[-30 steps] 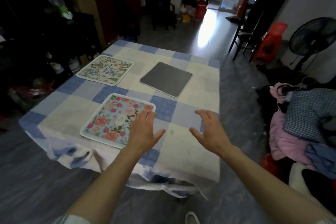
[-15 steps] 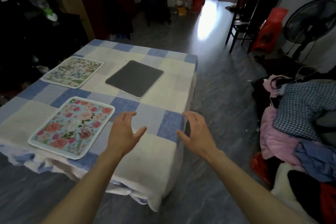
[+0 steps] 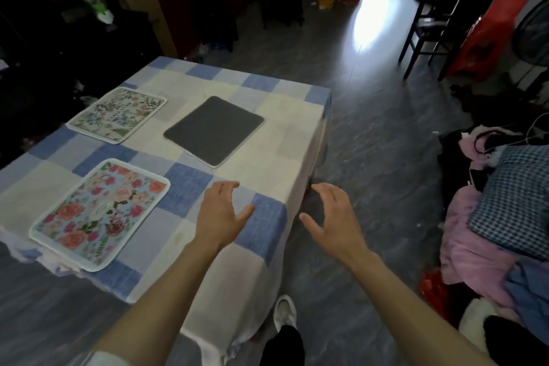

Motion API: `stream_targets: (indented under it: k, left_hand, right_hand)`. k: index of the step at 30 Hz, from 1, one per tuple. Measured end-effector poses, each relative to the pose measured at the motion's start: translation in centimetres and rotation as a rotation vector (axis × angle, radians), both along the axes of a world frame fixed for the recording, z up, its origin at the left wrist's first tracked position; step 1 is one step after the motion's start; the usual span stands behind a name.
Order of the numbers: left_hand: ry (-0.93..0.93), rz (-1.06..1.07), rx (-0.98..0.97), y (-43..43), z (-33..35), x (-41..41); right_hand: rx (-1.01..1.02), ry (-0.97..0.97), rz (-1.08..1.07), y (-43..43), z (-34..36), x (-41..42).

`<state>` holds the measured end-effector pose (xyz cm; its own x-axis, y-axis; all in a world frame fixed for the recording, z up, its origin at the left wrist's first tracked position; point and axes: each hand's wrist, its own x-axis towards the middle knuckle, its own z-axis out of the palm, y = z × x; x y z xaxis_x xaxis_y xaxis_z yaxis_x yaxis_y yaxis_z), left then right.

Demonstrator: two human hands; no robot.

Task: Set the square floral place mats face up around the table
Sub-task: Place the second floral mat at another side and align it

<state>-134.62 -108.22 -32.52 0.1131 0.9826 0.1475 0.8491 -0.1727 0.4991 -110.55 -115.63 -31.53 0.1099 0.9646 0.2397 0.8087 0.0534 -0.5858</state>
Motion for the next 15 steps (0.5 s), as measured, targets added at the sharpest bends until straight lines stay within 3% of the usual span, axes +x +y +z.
stream_targets:
  k: [9,15]
  left_hand:
    - [-0.151,0.000,-0.026,8.9,-3.9,8.6]
    - [-0.082,0.023,-0.025,16.2,-4.3,9.5]
  right_hand:
    - [-0.090,-0.282,0.133,11.1,1.5,5.1]
    - [-0.102,-0.226,0.156,18.1,1.5,6.8]
